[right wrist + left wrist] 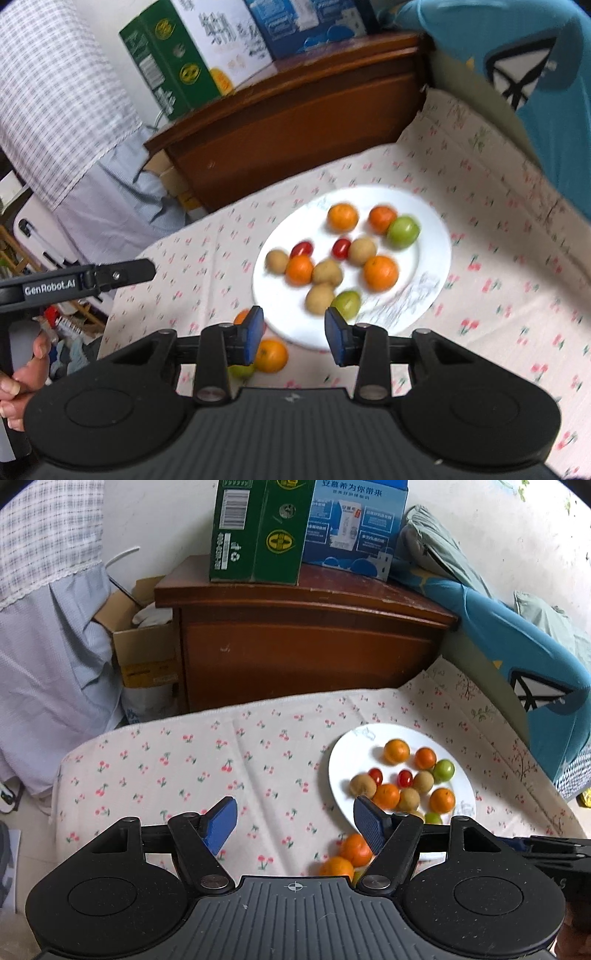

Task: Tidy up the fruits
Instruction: 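Withdraw both tools from the plate toward the remaining fruits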

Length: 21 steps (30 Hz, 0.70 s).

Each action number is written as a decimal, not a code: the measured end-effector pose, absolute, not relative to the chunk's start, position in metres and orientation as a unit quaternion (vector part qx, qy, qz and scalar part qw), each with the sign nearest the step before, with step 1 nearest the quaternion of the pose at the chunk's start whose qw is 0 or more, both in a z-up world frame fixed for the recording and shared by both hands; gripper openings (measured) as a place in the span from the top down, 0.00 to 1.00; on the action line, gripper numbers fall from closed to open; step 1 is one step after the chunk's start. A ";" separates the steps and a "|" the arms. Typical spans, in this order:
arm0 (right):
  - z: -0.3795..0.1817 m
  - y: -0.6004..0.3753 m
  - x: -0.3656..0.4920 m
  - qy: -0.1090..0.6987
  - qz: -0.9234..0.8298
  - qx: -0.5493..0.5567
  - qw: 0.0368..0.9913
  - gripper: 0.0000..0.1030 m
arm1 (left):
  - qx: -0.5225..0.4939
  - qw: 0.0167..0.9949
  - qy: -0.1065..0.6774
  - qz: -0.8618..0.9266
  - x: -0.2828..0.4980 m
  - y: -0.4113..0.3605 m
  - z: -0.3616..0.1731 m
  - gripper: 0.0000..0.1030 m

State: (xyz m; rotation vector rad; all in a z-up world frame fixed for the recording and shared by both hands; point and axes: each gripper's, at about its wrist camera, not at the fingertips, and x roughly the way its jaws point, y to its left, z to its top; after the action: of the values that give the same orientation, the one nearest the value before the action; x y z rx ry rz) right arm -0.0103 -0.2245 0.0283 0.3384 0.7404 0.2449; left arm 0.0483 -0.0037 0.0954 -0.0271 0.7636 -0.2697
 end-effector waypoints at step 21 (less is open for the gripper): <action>-0.018 -0.195 0.011 0.398 0.118 0.199 0.888 0.63 | 0.002 0.902 0.402 -0.155 0.036 0.012 0.053 0.34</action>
State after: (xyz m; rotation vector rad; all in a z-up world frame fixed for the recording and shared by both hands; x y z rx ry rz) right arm 0.0107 -0.1955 -0.0176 0.4143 0.8277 0.2443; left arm 0.0357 0.0124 0.0534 0.0040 0.8321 -0.3214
